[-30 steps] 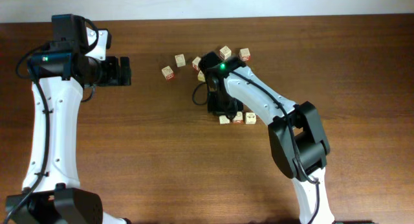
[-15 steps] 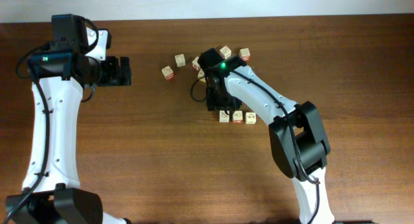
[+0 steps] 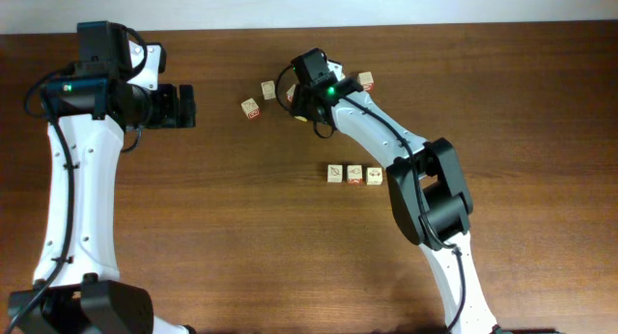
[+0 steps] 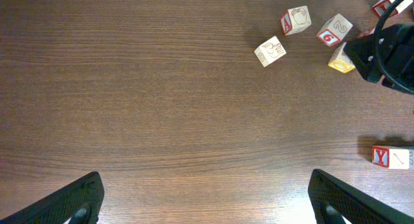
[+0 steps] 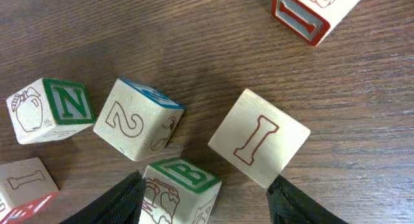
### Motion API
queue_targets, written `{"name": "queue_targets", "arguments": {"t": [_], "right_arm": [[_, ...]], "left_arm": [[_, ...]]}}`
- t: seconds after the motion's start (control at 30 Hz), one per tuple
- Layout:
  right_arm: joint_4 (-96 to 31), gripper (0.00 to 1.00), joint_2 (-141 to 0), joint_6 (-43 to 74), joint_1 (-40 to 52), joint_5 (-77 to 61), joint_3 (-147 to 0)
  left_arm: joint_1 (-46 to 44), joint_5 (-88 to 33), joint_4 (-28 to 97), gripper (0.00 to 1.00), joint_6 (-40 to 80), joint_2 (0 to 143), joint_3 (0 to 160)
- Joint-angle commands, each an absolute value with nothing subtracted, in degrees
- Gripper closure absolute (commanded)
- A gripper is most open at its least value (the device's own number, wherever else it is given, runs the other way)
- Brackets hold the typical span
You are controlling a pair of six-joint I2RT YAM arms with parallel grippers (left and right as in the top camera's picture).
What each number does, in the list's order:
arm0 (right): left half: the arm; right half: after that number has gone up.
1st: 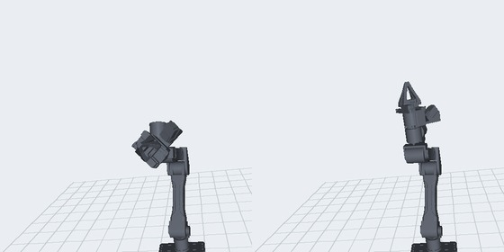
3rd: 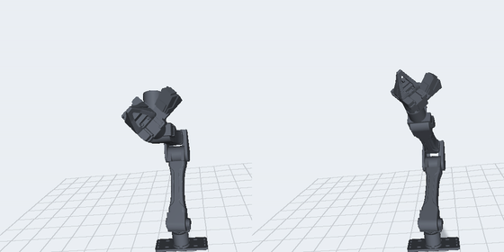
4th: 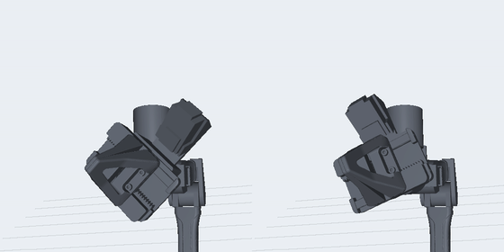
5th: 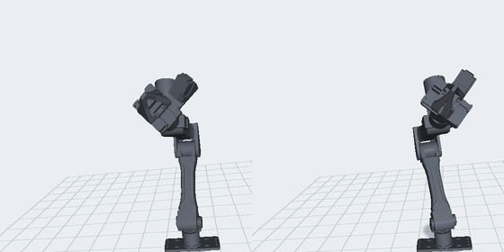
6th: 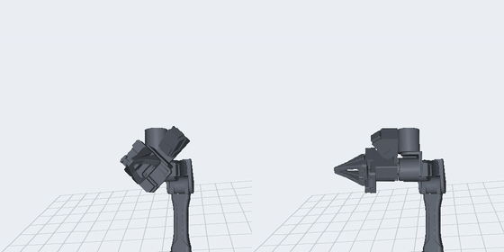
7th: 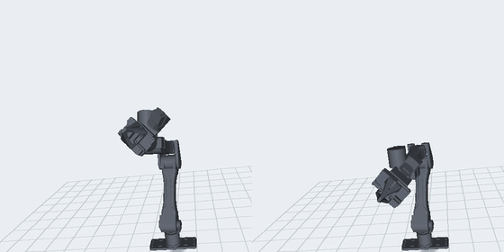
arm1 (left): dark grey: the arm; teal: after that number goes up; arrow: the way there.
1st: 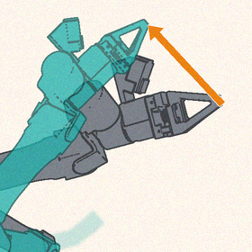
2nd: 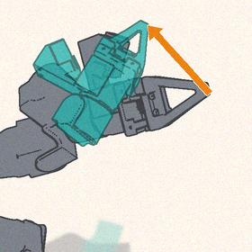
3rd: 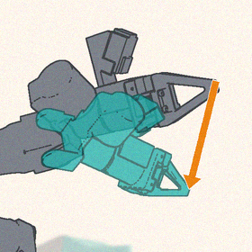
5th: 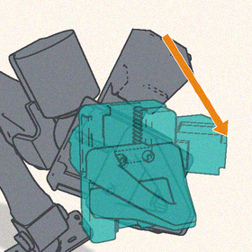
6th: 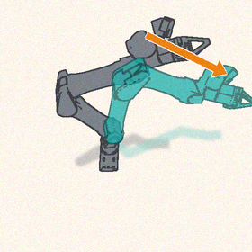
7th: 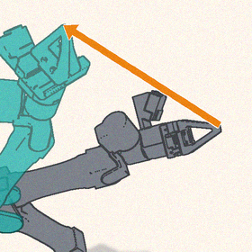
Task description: Rotate 4 blocks
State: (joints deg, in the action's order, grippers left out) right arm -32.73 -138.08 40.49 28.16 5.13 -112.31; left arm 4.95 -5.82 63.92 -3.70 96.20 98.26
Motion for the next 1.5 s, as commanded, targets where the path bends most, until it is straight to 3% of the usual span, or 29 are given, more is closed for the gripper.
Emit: {"name": "queue_targets", "arguments": {"t": [0.0, 0.27, 0.4, 0.43, 0.47, 0.77, 1.07, 1.23, 1.33, 1.4, 1.47], "right_arm": [[-32.1, 0.45, -140.0, 40.7, 28.4, 5.6, -112.7], [-31.0, 0.46, -140.3, 38.2, 28.9, 3.7, -112.5], [-31.3, 0.63, -141.4, 38.2, 28.9, 2.8, -112.5], [-32.0, 0.72, -141.4, 37.9, 28.9, 2.8, -112.5], [-33.5, 0.73, -141.1, 37.7, 28.8, 2.8, -112.6], [-63.8, 0.73, -132.2, 33.7, 29.3, -12.9, -114.2], [-66.6, 0.71, -132.5, 33.5, 35.7, 1.9, -111.2], [-65.0, 0.54, -132.5, 33.4, 35.6, 4.8, -110.2], [-64.5, 0.55, -132.1, 29.5, 35.6, 1.7, -116.0], [-66.1, 0.62, -131.9, 27.6, 35.7, -3.6, -120.4], [-69.4, 0.84, -132.1, 27.2, 36.5, -7.9, -120.4]], "left_arm": [[5.0, -6.4, 63.9, 0.01, -4.8, 96.6, 99.2], [5.0, -6.4, 63.9, 0.01, -4.8, 96.6, 99.2], [5.0, -6.4, 63.9, 0.01, -4.8, 96.6, 99.2], [5.0, -6.4, 63.9, 0.01, -4.8, 96.6, 99.2], [5.0, -6.4, 63.9, 0.01, -4.8, 96.6, 99.2], [5.0, -6.4, 64.0, 0.01, -4.8, 96.6, 99.2], [5.0, -6.4, 64.0, 0.01, -4.8, 96.6, 99.2], [5.0, -6.4, 64.0, 0.01, -4.8, 96.6, 99.2], [5.0, -6.4, 63.9, 0.01, -4.8, 96.6, 99.2], [5.0, -6.4, 63.9, 0.01, -4.8, 96.6, 99.2], [5.0, -6.4, 64.0, 0.01, -4.8, 96.6, 99.2]]}}
